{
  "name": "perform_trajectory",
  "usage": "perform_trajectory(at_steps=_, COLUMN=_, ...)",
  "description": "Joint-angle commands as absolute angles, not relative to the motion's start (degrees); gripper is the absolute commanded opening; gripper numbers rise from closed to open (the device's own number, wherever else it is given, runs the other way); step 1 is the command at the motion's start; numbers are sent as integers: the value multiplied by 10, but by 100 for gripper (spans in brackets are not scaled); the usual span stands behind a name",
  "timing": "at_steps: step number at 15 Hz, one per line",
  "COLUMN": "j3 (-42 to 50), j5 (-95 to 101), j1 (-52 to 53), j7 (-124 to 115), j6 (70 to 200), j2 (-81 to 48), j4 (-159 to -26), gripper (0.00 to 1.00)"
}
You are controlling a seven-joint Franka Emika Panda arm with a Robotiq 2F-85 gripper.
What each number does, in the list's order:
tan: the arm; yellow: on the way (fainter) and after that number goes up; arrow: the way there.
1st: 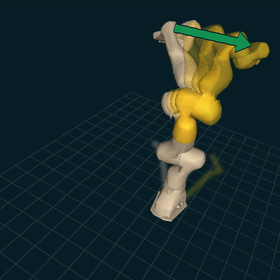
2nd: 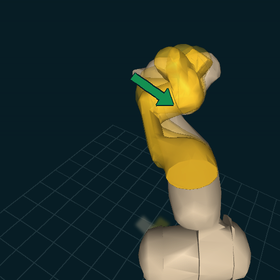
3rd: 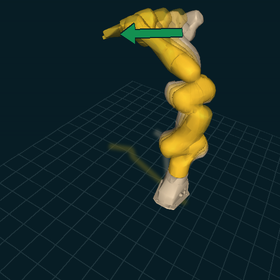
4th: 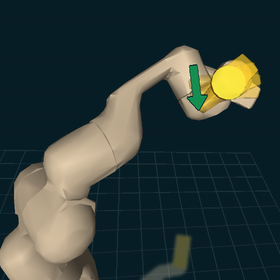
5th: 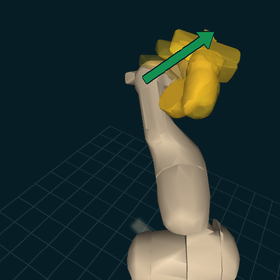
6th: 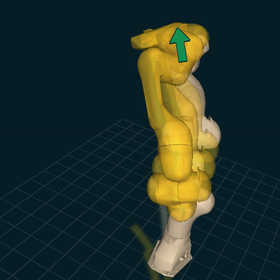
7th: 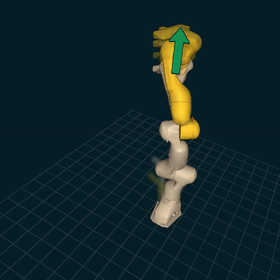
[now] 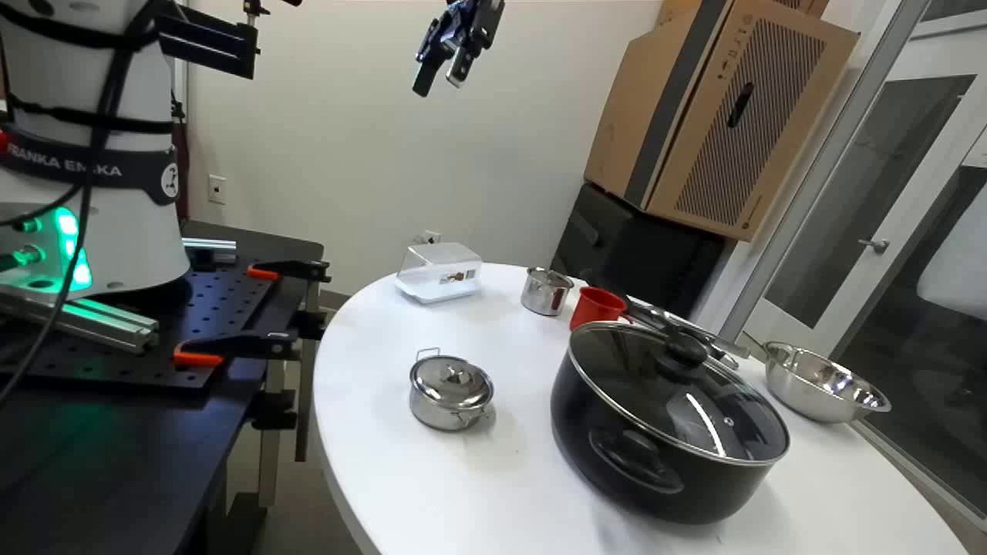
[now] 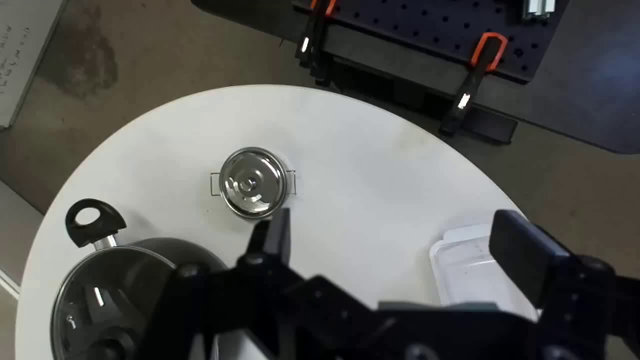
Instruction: Remove the silver lid from the silver pot on the left
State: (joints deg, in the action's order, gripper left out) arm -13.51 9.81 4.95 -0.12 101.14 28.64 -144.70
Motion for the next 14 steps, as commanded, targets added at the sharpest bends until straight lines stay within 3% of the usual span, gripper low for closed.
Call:
perform_trajectory(at_steps=1, j3=-120, j5=104, j1=67, j7=-8, j6=1009, j2=284, j4=-1445, gripper=100)
perform_trajectory(at_steps=10, j3=-126, j5=144, j1=26, j7=-138, j6=1394, j2=122, j4=-1401, gripper=100)
perform_trajectory(at_steps=14, j3=-126, j5=161, j1=29, j7=-187, j6=1404, j2=21, j4=-1341, gripper=100)
